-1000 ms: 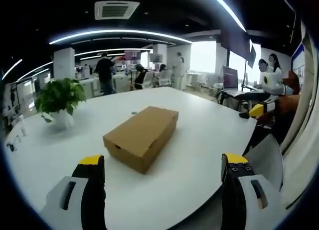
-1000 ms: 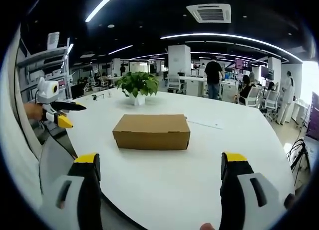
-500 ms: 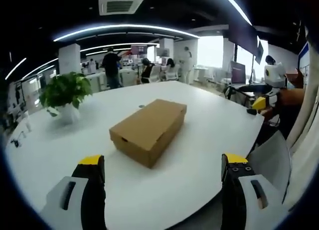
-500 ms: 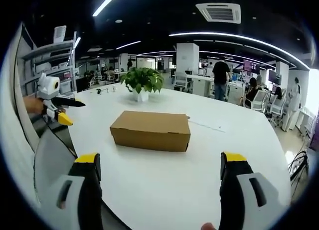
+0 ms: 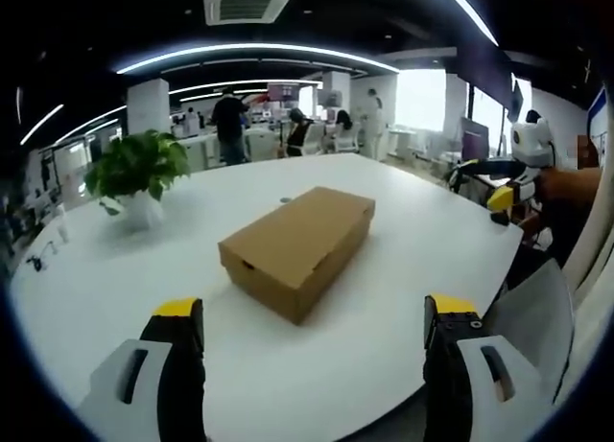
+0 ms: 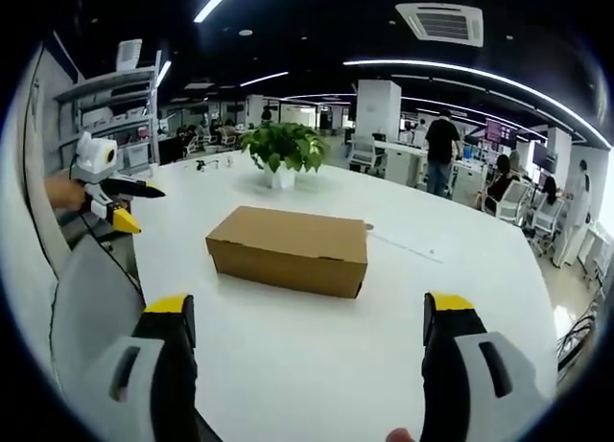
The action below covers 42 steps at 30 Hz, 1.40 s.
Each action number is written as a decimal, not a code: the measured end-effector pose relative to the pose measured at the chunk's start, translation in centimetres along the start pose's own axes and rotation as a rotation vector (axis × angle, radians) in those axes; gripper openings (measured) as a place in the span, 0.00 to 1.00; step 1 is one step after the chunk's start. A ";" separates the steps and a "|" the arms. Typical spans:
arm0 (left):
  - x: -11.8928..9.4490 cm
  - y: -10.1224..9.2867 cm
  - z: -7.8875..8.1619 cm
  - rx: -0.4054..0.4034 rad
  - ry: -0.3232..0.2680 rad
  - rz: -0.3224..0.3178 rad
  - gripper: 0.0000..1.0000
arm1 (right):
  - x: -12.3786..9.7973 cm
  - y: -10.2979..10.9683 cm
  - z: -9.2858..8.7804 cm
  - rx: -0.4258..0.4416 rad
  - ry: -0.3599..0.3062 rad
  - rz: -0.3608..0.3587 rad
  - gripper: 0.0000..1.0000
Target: Operate the shoe box by opening the lid, removing the specified soft item, and placing it in the target area until the item is outside and the box remains undamaged.
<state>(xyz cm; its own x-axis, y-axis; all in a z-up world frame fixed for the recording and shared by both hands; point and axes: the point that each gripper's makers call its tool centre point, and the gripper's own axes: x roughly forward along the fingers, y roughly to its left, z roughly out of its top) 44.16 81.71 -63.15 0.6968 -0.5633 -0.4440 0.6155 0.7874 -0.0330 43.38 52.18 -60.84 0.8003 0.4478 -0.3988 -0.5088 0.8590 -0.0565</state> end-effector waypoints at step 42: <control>7.3 3.2 -2.6 -0.040 0.038 0.095 0.88 | 11.0 -5.1 -4.4 -0.146 0.124 0.216 0.75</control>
<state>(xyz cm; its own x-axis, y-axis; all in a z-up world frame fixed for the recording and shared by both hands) 50.25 80.72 -68.81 0.7361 -0.4768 -0.4804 0.5320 0.8464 -0.0247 53.40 51.62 -68.99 0.6276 0.5752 -0.5246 -0.7112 0.6978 -0.0857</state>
